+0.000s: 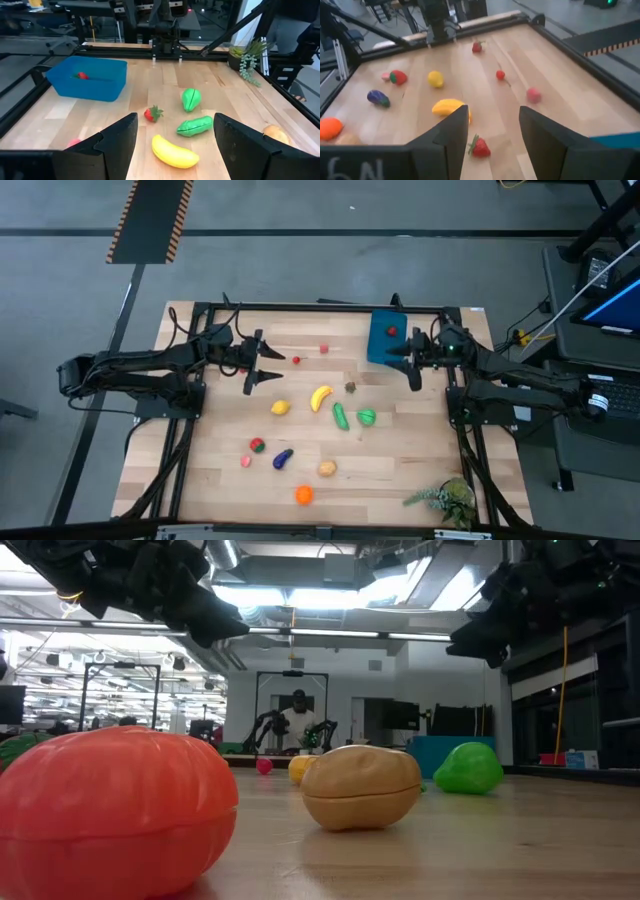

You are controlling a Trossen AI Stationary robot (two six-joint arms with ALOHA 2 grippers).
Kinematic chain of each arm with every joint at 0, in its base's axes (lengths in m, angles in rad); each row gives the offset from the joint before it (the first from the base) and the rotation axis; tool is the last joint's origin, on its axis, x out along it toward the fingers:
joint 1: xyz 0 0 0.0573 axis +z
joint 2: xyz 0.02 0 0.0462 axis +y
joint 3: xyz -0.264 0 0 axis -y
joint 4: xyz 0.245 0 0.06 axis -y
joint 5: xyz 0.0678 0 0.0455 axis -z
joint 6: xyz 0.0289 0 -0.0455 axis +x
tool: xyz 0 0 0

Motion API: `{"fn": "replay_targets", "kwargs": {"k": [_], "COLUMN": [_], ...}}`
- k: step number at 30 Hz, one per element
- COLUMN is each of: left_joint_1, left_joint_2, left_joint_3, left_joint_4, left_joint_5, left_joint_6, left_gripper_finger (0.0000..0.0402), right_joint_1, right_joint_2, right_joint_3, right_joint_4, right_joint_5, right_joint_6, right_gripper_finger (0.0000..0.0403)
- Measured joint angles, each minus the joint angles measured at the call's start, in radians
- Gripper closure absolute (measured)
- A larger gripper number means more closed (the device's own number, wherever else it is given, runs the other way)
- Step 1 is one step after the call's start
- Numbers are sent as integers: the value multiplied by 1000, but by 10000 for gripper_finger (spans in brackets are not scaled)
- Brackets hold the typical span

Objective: Pick and placing Produce into tupperware
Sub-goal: Put the red strawberry into the blue bin

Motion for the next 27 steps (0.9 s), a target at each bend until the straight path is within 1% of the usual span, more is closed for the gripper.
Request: {"fn": "replay_targets", "kwargs": {"k": [3,5,7,10,12,16,19,22,24,27], "left_joint_1": [0,-1,0,0,0,-6,-32,-83,-127,-191], "left_joint_2": [0,0,0,0,0,0,-2,-2,-2,-2], "left_joint_3": [0,0,0,0,0,0,0,0,19,89], "left_joint_4": [0,-1,-16,-30,-44,-75,-127,-182,-248,-424], "left_joint_5": [6,-35,-114,-227,-284,-411,-538,-675,-741,-841], "left_joint_6": [-2,-55,-99,-107,-120,-208,-276,-333,-374,-446], "left_gripper_finger": [148,148,149,152,154,155,155,155,155,155], "right_joint_1": [0,0,0,0,0,0,0,0,0,0], "right_joint_2": [0,0,0,0,0,0,0,0,0,0], "right_joint_3": [0,0,0,0,0,0,0,0,0,0], "right_joint_4": [-22,-28,-27,-27,-27,-28,-30,-31,-31,-31], "right_joint_5": [0,0,0,0,0,0,0,0,2,20], "right_joint_6": [-18,-18,-19,-43,-49,-50,-51,-78,-100,-103], "right_gripper_finger": [224,224,224,224,224,224,224,224,224,224]}}
